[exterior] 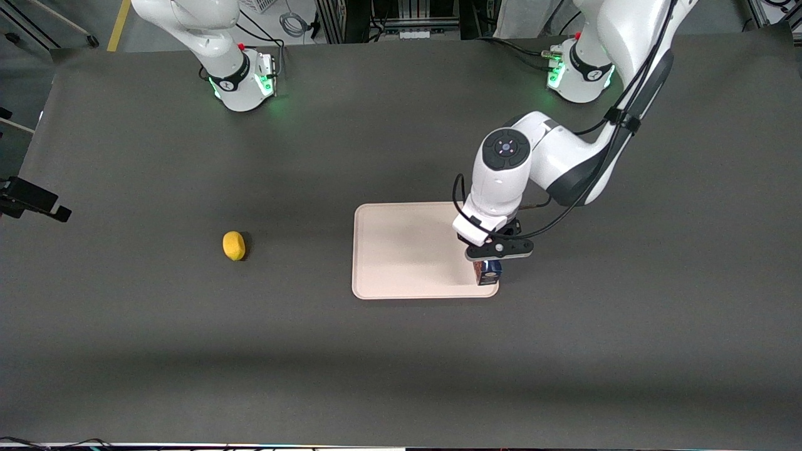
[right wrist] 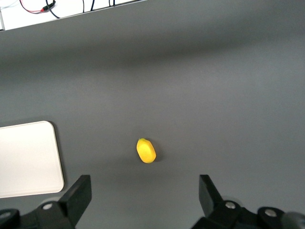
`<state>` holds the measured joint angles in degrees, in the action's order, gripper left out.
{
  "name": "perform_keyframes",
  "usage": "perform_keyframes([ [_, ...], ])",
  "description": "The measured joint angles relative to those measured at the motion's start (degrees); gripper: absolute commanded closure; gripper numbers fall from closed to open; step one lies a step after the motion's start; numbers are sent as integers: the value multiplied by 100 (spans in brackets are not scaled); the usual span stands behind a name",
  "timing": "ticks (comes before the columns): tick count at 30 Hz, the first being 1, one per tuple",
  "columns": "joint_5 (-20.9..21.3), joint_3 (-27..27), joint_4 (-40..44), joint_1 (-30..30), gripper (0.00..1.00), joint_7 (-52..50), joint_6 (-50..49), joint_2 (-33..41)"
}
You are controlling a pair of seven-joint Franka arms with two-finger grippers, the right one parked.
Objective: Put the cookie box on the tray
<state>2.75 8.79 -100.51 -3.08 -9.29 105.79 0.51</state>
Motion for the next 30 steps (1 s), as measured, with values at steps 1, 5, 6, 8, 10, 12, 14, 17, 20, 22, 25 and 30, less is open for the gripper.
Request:
perform_keyframes([
  [1,-1,-45,-16,-1,0,50,-2,23],
  [5,-5,-182,-70,-1,0,186,-32,101],
  [6,-5,-204,-86,-1,0,203,-40,119],
  [8,-5,-236,-119,-2,0,230,-51,157],
  [10,-5,-260,-144,-3,0,243,-58,190],
  [12,-5,-281,-167,-2,0,255,-60,217],
  [14,-5,-295,-181,-3,0,259,-62,239],
  [17,-5,-313,-184,-3,0,260,-64,260],
  [20,-5,-325,-184,-3,0,263,-64,276],
  [22,-6,-328,-184,-3,0,263,-65,286],
  [25,-11,-329,-184,-3,0,263,-79,311],
  [30,-59,-335,-200,-3,0,265,-145,354],
])
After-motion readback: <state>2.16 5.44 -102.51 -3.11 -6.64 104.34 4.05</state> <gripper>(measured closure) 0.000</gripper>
